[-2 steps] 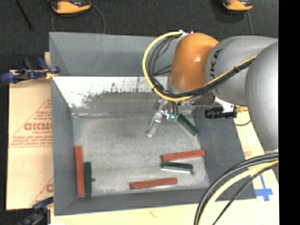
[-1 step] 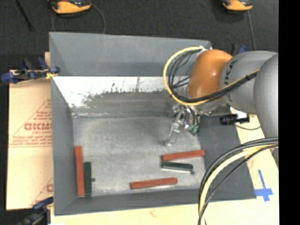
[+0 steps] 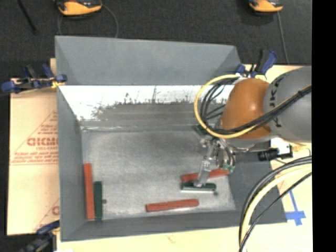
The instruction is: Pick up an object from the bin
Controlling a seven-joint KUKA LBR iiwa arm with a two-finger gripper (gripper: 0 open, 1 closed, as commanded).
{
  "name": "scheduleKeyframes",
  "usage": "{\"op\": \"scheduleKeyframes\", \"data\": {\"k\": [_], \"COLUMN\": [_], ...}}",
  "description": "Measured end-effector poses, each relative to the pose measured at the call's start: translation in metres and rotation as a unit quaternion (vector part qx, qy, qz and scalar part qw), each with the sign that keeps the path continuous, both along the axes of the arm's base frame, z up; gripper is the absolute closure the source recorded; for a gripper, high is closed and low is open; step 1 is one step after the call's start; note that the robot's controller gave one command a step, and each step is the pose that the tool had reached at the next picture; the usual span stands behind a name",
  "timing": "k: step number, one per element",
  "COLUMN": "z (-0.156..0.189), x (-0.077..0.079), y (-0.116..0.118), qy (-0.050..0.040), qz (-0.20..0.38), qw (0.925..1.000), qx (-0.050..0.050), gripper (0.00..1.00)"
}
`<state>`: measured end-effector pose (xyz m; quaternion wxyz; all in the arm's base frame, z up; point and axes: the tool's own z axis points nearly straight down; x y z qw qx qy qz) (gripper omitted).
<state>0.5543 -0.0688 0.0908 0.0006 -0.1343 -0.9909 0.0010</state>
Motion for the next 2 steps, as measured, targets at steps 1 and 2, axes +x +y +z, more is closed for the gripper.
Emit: {"op": "scheduleKeyframes", "data": {"k": [1,2], "z": [-0.0204,-0.0199], "x": [-0.0578,-0.0559], "y": [0.0023,0.0025], "qy": [-0.0011,-0.0024], "qz": [-0.004,-0.005], "qw": [1.0000,1.0000], "qx": [0.000,0.001], "gripper": [0.00,1.00]}}
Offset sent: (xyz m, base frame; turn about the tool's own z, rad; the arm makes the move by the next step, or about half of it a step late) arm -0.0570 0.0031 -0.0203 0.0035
